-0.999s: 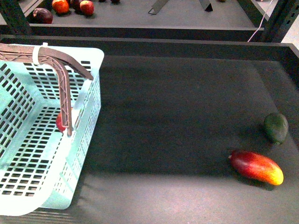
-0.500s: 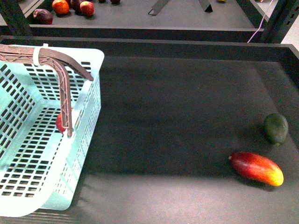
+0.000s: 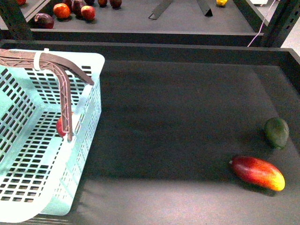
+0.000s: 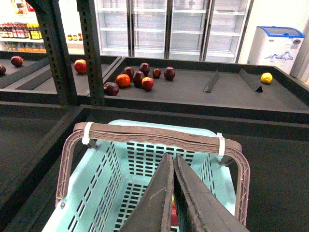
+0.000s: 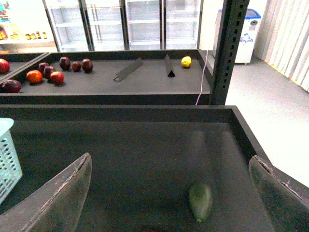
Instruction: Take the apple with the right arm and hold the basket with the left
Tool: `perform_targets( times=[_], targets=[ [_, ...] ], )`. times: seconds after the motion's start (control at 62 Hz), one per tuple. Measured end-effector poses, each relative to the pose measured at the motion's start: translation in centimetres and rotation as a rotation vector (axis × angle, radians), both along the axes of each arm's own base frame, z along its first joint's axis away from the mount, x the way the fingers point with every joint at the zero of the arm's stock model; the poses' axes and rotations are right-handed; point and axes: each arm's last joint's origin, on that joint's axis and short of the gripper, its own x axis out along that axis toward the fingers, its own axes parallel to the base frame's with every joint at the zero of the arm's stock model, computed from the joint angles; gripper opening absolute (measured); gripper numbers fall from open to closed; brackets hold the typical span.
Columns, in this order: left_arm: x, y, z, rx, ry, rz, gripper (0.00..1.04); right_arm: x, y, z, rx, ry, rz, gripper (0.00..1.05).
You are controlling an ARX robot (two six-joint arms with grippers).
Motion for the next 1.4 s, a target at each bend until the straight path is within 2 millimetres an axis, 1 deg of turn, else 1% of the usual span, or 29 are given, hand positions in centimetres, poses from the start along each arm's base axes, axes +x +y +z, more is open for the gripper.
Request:
perform_targets(
  times=[0.193, 0.242, 0.306, 0.741, 0.79, 0.902, 0.919, 0.967, 0.983, 1.064, 1.08, 1.193, 1.241, 1.305, 1.402],
  targets=[
    [-0.4, 0.0, 0.0, 0.000, 0.000, 0.000, 0.03, 0.0, 0.0, 0.0, 0.000, 0.000, 0.000, 0.96],
    [-0.9, 0.0, -0.5, 0.000, 0.035, 0.000, 0.03, 0.0, 0.0, 0.0, 0.000, 0.000, 0.000, 0.96],
    [-1.3, 0.0, -0.3, 0.000, 0.011, 0.000, 0.03, 0.0, 0.0, 0.0, 0.000, 0.000, 0.000, 0.96],
    [-1.4, 0.0, -0.3, 0.000, 0.005, 0.000, 0.03, 0.0, 0.0, 0.0, 0.000, 0.000, 0.000, 0.96],
    [-1.4, 0.0, -0.3, 0.000, 0.005, 0.000, 0.11, 0.0, 0.0, 0.0, 0.000, 0.000, 0.000, 0.96],
    [-1.4, 0.0, -0.3, 0.000, 0.005, 0.000, 0.34, 0.0, 0.0, 0.0, 0.000, 0.000, 0.000, 0.96],
    [-1.4, 0.0, -0.3, 0.000, 0.005, 0.000, 0.36, 0.0, 0.0, 0.0, 0.000, 0.000, 0.000, 0.96],
    [-1.4, 0.0, -0.3, 0.000, 0.005, 0.000, 0.47, 0.0, 0.0, 0.0, 0.000, 0.000, 0.000, 0.96],
    [-1.4, 0.0, -0.3, 0.000, 0.005, 0.000, 0.49, 0.0, 0.0, 0.0, 0.000, 0.000, 0.000, 0.96],
    [-1.4, 0.0, -0.3, 0.000, 0.005, 0.000, 0.66, 0.0, 0.0, 0.0, 0.000, 0.000, 0.000, 0.96],
    [-1.4, 0.0, -0.3, 0.000, 0.005, 0.000, 0.68, 0.0, 0.0, 0.0, 0.000, 0.000, 0.000, 0.96],
    [-1.4, 0.0, -0.3, 0.000, 0.005, 0.000, 0.91, 0.0, 0.0, 0.0, 0.000, 0.000, 0.000, 0.96],
    [-1.4, 0.0, -0.3, 0.000, 0.005, 0.000, 0.99, 0.0, 0.0, 0.0, 0.000, 0.000, 0.000, 0.96],
    [-1.4, 0.0, -0.3, 0.002, 0.005, 0.000, 0.97, 0.0, 0.0, 0.0, 0.000, 0.000, 0.000, 0.96],
    [-1.4, 0.0, -0.3, 0.002, 0.005, 0.000, 0.98, 0.0, 0.0, 0.0, 0.000, 0.000, 0.000, 0.96]
  ],
)
